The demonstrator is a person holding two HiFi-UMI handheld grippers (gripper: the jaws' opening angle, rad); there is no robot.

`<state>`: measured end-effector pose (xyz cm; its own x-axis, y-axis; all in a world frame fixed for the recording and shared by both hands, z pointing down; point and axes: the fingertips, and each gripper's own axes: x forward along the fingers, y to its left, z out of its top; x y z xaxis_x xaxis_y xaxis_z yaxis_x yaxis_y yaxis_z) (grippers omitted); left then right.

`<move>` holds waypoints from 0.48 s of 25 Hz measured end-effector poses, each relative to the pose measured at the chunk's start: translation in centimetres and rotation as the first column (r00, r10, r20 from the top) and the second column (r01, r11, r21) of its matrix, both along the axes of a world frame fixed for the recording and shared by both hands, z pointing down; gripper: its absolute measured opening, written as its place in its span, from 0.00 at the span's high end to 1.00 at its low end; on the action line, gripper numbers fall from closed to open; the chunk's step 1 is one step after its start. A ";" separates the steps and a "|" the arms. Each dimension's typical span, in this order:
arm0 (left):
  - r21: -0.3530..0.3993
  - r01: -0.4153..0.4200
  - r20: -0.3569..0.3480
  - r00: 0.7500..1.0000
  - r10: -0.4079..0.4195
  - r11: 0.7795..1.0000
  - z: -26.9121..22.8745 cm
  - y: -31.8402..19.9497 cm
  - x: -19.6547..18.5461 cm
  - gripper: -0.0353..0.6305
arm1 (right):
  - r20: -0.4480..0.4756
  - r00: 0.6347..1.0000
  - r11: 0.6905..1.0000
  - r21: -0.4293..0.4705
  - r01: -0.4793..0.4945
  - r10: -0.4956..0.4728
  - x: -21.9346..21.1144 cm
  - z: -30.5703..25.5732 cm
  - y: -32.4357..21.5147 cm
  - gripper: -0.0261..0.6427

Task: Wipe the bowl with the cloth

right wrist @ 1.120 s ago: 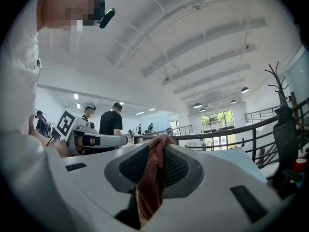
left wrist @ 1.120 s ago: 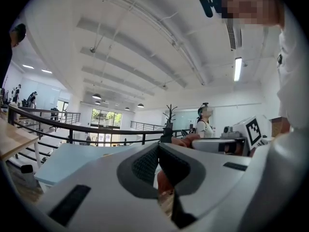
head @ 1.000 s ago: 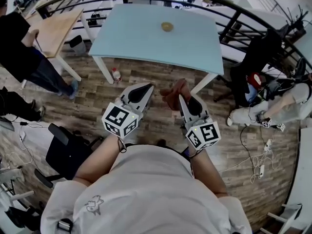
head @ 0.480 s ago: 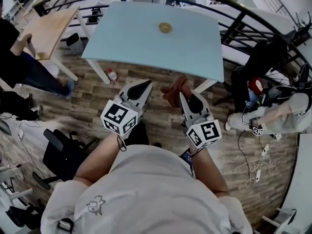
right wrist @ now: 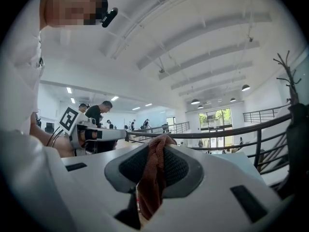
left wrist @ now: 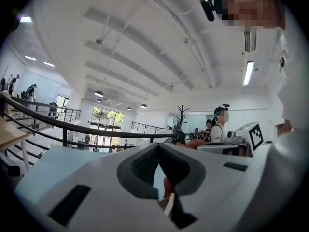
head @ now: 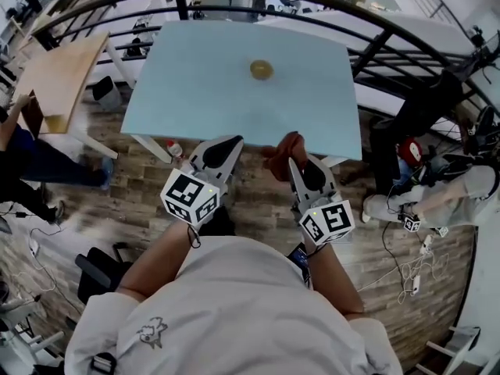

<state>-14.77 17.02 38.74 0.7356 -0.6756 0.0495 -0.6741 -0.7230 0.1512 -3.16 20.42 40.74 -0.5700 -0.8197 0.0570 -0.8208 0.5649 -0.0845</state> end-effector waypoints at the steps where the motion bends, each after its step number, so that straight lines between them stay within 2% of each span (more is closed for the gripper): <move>1: 0.001 -0.006 0.006 1.000 0.006 1.000 -0.2 -1.3 -0.5 0.93 | 0.003 1.000 1.000 -0.003 -0.012 0.012 -0.3 -0.1 -1.2 0.83; 6: 0.002 -0.069 0.040 0.997 0.068 0.998 -1.1 -6.3 -1.3 0.93 | 0.007 0.998 0.998 -0.002 -0.068 0.068 -1.3 -1.4 -6.0 0.83; 12: 0.010 -0.093 0.053 0.994 0.092 0.996 -0.9 -10.7 -0.6 0.93 | 0.017 0.997 0.997 -0.010 -0.074 0.074 -1.5 -0.8 -10.4 0.83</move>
